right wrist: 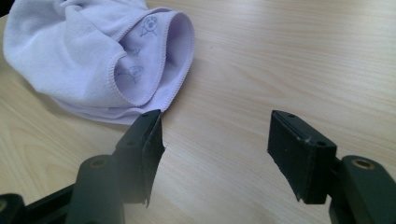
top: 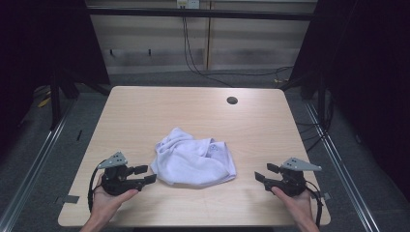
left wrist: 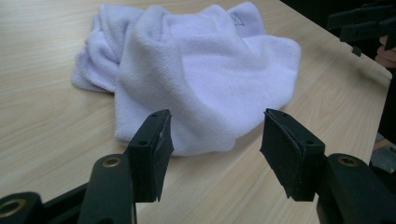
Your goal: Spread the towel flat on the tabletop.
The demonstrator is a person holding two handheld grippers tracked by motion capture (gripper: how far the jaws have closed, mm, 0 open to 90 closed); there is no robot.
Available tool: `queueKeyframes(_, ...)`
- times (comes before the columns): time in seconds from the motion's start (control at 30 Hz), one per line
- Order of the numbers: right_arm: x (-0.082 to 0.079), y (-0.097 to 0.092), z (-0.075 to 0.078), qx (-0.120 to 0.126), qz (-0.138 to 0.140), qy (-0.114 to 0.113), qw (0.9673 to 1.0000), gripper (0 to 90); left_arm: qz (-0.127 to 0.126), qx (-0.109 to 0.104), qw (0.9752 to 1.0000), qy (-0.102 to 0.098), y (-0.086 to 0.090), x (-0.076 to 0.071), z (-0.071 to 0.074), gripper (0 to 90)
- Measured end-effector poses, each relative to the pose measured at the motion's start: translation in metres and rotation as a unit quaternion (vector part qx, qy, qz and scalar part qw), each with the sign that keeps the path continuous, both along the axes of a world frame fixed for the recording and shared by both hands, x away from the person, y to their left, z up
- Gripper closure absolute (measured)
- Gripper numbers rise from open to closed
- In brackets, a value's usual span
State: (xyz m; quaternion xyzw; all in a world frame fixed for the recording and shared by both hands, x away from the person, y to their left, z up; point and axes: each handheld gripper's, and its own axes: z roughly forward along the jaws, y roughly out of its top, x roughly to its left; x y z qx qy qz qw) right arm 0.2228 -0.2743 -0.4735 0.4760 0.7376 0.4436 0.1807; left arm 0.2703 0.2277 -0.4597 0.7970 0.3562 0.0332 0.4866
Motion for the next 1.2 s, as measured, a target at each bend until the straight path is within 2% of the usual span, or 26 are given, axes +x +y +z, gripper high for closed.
queueKeyframes(0.03, 0.0, 0.001, 0.0, 0.0, 0.004, 0.0, 1.0, 35.7, -0.01, 0.007, 0.9999, -0.004, -0.003, 0.0, 0.001, 43.5)
queueKeyframes(0.17, -0.001, 0.003, 0.0, 0.0, 0.011, 0.003, 0.9999, 35.6, -0.011, 0.0, 0.9999, -0.005, -0.007, 0.003, 0.003, 46.3)
queueKeyframes(0.33, 0.002, 0.004, -0.002, -0.001, 0.017, 0.009, 0.9998, 35.1, -0.013, 0.001, 0.9999, -0.01, -0.023, 0.022, 0.009, 48.3)
queueKeyframes(0.37, 0.002, 0.004, -0.002, -0.001, 0.018, 0.01, 0.9998, 34.9, -0.013, 0.001, 0.9999, -0.01, -0.023, 0.022, 0.009, 48.9)
queueKeyframes(0.4, 0.002, 0.005, -0.002, -0.001, 0.02, 0.01, 0.9998, 34.8, -0.014, 0.003, 0.9998, -0.014, -0.03, 0.034, 0.01, 49.4)
queueKeyframes(0.5, 0.002, 0.006, -0.002, -0.004, 0.024, 0.012, 0.9996, 34.7, -0.017, 0.006, 0.9998, -0.013, -0.043, 0.053, 0.012, 50.6)
queueKeyframes(0.57, 0.002, 0.006, -0.003, -0.006, 0.027, 0.014, 0.9995, 34.7, -0.014, 0.006, 0.9997, -0.016, -0.048, 0.058, 0.012, 51.5)
queueKeyframes(0.6, 0.002, 0.006, -0.003, -0.008, 0.029, 0.016, 0.9994, 35.7, -0.026, 0.007, 0.9995, -0.019, -0.057, 0.069, 0.01, 53.8)
queueKeyframes(0.67, 0.002, 0.007, -0.004, -0.009, 0.033, 0.019, 0.9992, 37.1, -0.037, 0.012, 0.9991, -0.019, -0.067, 0.077, 0.006, 54.6)
queueKeyframes(0.7, 0.002, 0.007, -0.004, -0.01, 0.033, 0.019, 0.9992, 36.5, -0.039, 0.014, 0.9991, -0.011, -0.072, 0.081, 0.002, 53.6)
queueKeyframes(0.77, 0.003, 0.007, -0.005, -0.01, 0.034, 0.02, 0.9992, 35.4, -0.041, 0.02, 0.9989, -0.008, -0.078, 0.084, -0.003, 49.1)
queueKeyframes(0.8, 0.003, 0.007, -0.005, -0.01, 0.034, 0.019, 0.9992, 35.1, -0.052, 0.049, 0.9974, 0.004, -0.09, 0.088, -0.016, 48.2)
queueKeyframes(0.83, 0.003, 0.007, -0.005, -0.01, 0.034, 0.019, 0.9992, 35.1, -0.052, 0.049, 0.9974, 0.004, -0.09, 0.088, -0.016, 47.2)
queueKeyframes(0.87, 0.003, 0.007, -0.005, -0.009, 0.035, 0.02, 0.9991, 34.9, -0.05, 0.062, 0.9968, 0.003, -0.094, 0.087, -0.022, 47.2)
queueKeyframes(0.9, 0.003, 0.008, -0.004, -0.007, 0.034, 0.02, 0.9992, 34.7, -0.056, 0.094, 0.9939, -0.015, -0.098, 0.081, -0.025, 57.0)
queueKeyframes(0.93, 0.003, 0.008, -0.004, -0.006, 0.036, 0.018, 0.9992, 34.6, -0.056, 0.094, 0.9939, -0.015, -0.098, 0.081, -0.025, 65.0)
queueKeyframes(0.97, 0.002, 0.008, -0.004, -0.007, 0.036, 0.019, 0.9991, 34.5, -0.062, 0.102, 0.9928, -0.007, -0.096, 0.078, -0.023, 70.4)
queueKeyframes(1.0, 0.003, 0.009, -0.004, -0.007, 0.04, 0.02, 0.999, 34.3, -0.061, 0.095, 0.9936, -0.004, -0.094, 0.075, -0.024, 73.1)
queueKeyframes(1.07, 0.003, 0.011, -0.004, -0.009, 0.042, 0.023, 0.9988, 33.7, -0.065, 0.086, 0.9941, -0.006, -0.091, 0.068, -0.027, 76.3)
queueKeyframes(1.2, 0.003, 0.015, -0.003, -0.007, 0.047, 0.024, 0.9986, 33.3, -0.092, 0.097, 0.991, -0.009, -0.091, 0.052, -0.024, 77.3)
